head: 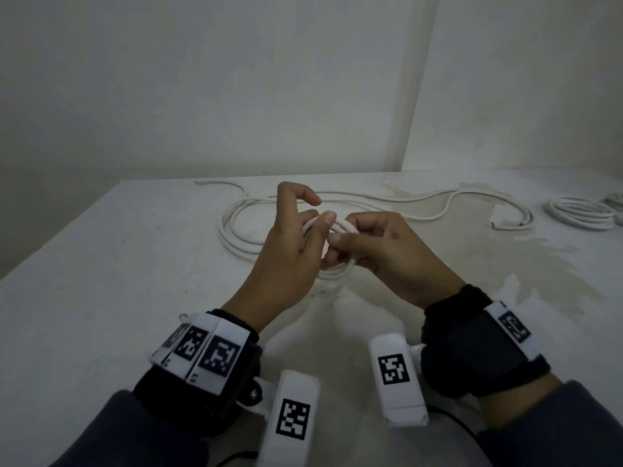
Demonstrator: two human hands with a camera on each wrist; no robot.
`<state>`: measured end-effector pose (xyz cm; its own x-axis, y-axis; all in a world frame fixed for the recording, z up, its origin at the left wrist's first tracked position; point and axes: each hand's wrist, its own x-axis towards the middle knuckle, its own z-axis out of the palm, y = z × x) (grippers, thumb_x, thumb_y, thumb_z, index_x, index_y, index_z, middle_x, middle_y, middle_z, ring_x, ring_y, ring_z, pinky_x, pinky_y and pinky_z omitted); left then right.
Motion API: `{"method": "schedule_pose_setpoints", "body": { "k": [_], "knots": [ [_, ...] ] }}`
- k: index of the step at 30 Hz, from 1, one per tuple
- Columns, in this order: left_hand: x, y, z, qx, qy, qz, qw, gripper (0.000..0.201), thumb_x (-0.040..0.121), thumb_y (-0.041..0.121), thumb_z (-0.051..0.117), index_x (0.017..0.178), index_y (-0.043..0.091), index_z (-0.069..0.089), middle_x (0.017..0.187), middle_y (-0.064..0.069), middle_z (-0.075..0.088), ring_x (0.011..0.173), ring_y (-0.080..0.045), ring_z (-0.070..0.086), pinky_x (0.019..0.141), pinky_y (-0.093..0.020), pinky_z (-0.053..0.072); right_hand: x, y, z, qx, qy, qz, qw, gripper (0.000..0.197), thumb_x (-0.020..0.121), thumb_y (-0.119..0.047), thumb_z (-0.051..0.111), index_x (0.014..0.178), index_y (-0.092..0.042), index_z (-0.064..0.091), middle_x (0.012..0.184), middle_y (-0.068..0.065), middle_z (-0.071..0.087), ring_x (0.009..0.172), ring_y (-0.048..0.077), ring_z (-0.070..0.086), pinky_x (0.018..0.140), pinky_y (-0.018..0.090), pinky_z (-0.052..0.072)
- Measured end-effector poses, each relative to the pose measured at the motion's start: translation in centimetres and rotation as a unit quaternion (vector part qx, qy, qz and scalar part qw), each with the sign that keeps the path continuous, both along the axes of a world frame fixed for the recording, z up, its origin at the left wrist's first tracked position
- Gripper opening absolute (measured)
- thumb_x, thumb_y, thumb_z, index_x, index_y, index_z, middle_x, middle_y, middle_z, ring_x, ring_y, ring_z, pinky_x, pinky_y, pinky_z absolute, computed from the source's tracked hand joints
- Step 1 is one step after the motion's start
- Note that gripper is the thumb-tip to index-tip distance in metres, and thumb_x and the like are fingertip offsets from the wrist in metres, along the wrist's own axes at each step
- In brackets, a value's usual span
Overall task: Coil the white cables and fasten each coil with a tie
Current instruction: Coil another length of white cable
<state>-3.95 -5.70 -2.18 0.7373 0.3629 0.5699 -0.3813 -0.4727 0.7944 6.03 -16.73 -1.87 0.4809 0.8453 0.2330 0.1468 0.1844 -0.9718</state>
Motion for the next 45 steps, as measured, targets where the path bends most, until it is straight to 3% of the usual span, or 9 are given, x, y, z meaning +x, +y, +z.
{"method": "schedule_pose_setpoints", "body": {
  "k": [6, 9, 14, 19, 24, 26, 31, 35, 45],
  "knots": [
    [0.3, 0.9, -0.4, -0.045, 0.025, 0.045, 0.998, 0.006, 0.1, 0.019, 0.042, 0.099, 0.023, 0.037, 0.068, 0.0, 0.051, 0.055, 0.001, 0.048, 0.055, -0.013, 0.041, -1.1, 0.6, 0.0, 0.015, 0.164, 0.059, 0.985, 0.023, 0.091, -0.023, 0.049, 0.074, -0.007, 0.052, 0.057, 0.0, 0.052, 0.059, 0.015, 0.057, 0.075, 0.029, 0.051],
    [0.5, 1.1, -0.7, -0.092, 0.074, 0.068, 0.991, 0.017, 0.098, 0.033, 0.042, 0.101, 0.016, 0.042, 0.069, -0.001, 0.051, 0.055, -0.001, 0.047, 0.056, -0.014, 0.041, -1.1, 1.4, -0.2, 0.044, 0.234, 0.005, 0.971, 0.028, 0.099, -0.016, 0.041, 0.073, -0.009, 0.046, 0.051, -0.003, 0.038, 0.049, 0.01, 0.043, 0.058, 0.02, 0.045],
    [-0.2, 2.3, -0.9, -0.188, 0.206, 0.084, 0.957, 0.047, 0.098, 0.037, 0.047, 0.066, 0.006, 0.063, 0.043, 0.003, 0.048, 0.038, -0.009, 0.04, 0.039, -0.017, 0.033, 0.6, 1.4, -0.4, 0.12, 0.329, -0.104, 0.931, 0.028, 0.101, -0.016, 0.039, 0.074, -0.013, 0.044, 0.05, -0.004, 0.033, 0.046, 0.009, 0.038, 0.062, 0.025, 0.038],
    [-0.7, 2.2, -1.0, -0.333, 0.344, 0.007, 0.878, 0.051, 0.095, 0.046, 0.051, 0.092, -0.003, 0.066, 0.066, -0.013, 0.071, 0.051, -0.016, 0.066, 0.052, -0.022, 0.053, 1.2, 1.1, -0.4, 0.153, 0.379, -0.102, 0.907, 0.029, 0.101, -0.021, 0.04, 0.074, -0.014, 0.046, 0.05, -0.005, 0.033, 0.046, 0.009, 0.039, 0.058, 0.026, 0.043],
    [0.2, 2.5, -1.7, -0.541, 0.082, 0.018, 0.837, 0.027, 0.102, 0.009, 0.039, 0.123, -0.008, 0.042, 0.095, -0.023, 0.067, 0.074, -0.024, 0.071, 0.062, -0.034, 0.06, 0.8, 1.2, -0.5, 0.123, 0.338, -0.113, 0.926, 0.029, 0.101, -0.021, 0.041, 0.074, -0.014, 0.047, 0.052, -0.003, 0.035, 0.049, 0.01, 0.044, 0.058, 0.027, 0.047],
    [0.5, 2.6, -1.4, -0.529, 0.006, 0.045, 0.847, 0.015, 0.103, 0.005, 0.034, 0.118, 0.004, 0.035, 0.085, -0.019, 0.064, 0.065, -0.019, 0.068, 0.064, -0.035, 0.06, 0.8, 1.2, -0.6, 0.101, 0.303, -0.131, 0.939, 0.029, 0.102, -0.02, 0.041, 0.074, -0.015, 0.047, 0.054, -0.002, 0.037, 0.052, 0.01, 0.045, 0.061, 0.027, 0.045],
    [0.2, 2.3, -0.7, -0.279, 0.031, 0.067, 0.957, 0.019, 0.103, 0.012, 0.034, 0.12, 0.01, 0.044, 0.058, -0.002, 0.059, 0.042, -0.008, 0.05, 0.05, -0.023, 0.053, 0.6, 1.1, -1.2, -0.008, 0.148, -0.134, 0.98, 0.031, 0.101, -0.025, 0.043, 0.071, -0.019, 0.045, 0.055, -0.006, 0.043, 0.056, 0.008, 0.05, 0.063, 0.025, 0.042],
    [-0.2, 2.5, -0.3, -0.233, 0.031, 0.046, 0.971, 0.023, 0.102, 0.015, 0.038, 0.123, 0.012, 0.049, 0.06, 0.001, 0.065, 0.043, -0.009, 0.056, 0.058, -0.031, 0.057, 0.6, 0.7, -1.0, -0.057, 0.111, -0.084, 0.989, 0.031, 0.101, -0.026, 0.043, 0.071, -0.019, 0.044, 0.053, -0.008, 0.042, 0.056, 0.008, 0.049, 0.057, 0.021, 0.038],
    [-0.5, 2.4, -0.4, -0.208, 0.052, 0.009, 0.977, 0.032, 0.102, 0.022, 0.039, 0.13, 0.022, 0.053, 0.109, 0.006, 0.072, 0.103, -0.011, 0.065, 0.088, -0.028, 0.055, 0.2, 0.3, -0.8, -0.137, 0.054, -0.02, 0.989, 0.033, 0.1, -0.028, 0.047, 0.068, -0.021, 0.051, 0.057, -0.008, 0.042, 0.054, 0.009, 0.044, 0.049, 0.02, 0.037]
  ]
}}
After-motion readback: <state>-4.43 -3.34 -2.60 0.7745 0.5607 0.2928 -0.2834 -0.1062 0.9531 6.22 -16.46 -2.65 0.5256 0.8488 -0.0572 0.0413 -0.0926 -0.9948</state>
